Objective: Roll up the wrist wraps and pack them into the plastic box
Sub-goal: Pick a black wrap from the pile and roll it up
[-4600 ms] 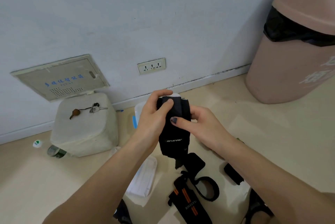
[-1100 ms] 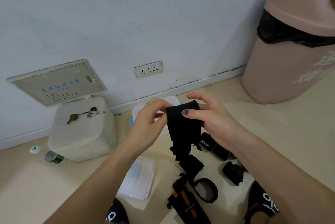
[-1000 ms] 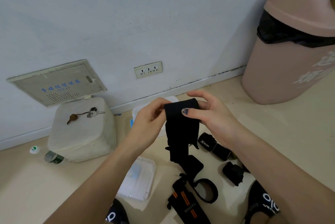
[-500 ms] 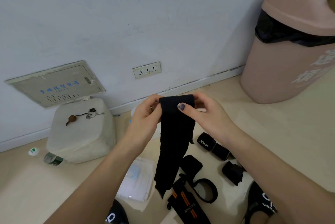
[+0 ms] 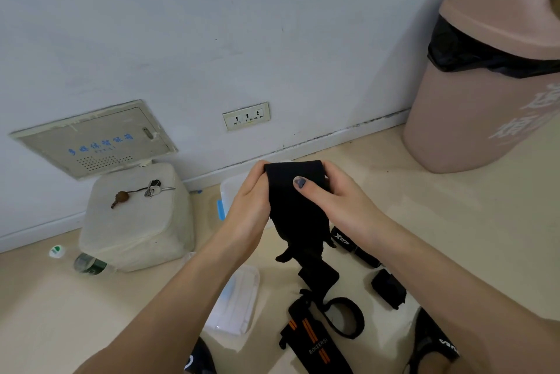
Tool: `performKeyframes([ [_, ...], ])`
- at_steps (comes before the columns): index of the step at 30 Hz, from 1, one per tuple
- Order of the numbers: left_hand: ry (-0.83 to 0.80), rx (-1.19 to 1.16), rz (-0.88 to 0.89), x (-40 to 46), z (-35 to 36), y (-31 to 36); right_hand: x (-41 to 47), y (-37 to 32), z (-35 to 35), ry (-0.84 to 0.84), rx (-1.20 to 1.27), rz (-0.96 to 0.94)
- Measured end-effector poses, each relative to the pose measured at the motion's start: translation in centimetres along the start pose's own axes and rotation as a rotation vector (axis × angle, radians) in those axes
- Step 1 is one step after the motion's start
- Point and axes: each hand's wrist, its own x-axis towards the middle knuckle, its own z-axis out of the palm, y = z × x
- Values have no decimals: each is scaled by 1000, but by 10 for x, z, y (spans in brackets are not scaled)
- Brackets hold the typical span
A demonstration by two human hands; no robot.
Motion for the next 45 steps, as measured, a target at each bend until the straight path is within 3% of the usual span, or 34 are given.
performKeyframes([
  [8, -95, -150, -148, 2, -2, 1, 2, 4, 3, 50, 48, 0],
  [15, -1, 41, -40, 3, 1, -6, 1, 5, 3, 79, 46, -26],
  [27, -31, 143, -36, -2, 2, -8, -4, 6, 12, -6, -61, 13],
  [33, -55, 106, -60, -6, 4, -6, -5, 11, 15, 57, 8, -16],
  [39, 0, 49, -31, -5, 3, 6, 1, 4, 11, 59, 140, 71],
  [45, 24, 23, -40, -5, 5, -3, -5, 14, 22, 72, -42, 23],
])
